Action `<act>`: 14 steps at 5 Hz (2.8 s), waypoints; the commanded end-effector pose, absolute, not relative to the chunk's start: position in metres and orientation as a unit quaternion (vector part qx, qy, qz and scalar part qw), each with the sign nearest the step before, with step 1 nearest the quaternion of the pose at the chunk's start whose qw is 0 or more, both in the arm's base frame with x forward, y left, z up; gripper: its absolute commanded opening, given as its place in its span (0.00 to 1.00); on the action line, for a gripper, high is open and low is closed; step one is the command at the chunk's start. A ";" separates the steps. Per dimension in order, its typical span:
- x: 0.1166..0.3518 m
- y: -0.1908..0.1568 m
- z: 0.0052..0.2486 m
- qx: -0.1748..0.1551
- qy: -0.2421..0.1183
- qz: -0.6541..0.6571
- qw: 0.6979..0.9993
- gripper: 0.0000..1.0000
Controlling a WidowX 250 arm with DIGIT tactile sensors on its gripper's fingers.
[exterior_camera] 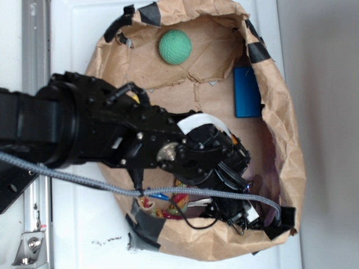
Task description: Grab the silver keys.
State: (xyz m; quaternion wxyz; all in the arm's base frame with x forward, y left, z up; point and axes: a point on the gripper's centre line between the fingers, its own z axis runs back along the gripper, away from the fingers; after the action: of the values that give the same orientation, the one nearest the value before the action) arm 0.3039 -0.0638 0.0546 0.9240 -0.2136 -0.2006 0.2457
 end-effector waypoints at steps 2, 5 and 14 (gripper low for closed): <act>0.307 -0.071 0.066 -0.216 -0.228 0.230 0.921 0.00; 0.321 -0.069 0.056 -0.186 -0.234 0.248 0.922 0.00; 0.277 0.000 0.175 -0.050 -0.197 0.322 0.925 0.00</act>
State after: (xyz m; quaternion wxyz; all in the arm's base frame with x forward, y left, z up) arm 0.2720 0.0027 0.1637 0.9267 -0.0433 -0.1809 0.3265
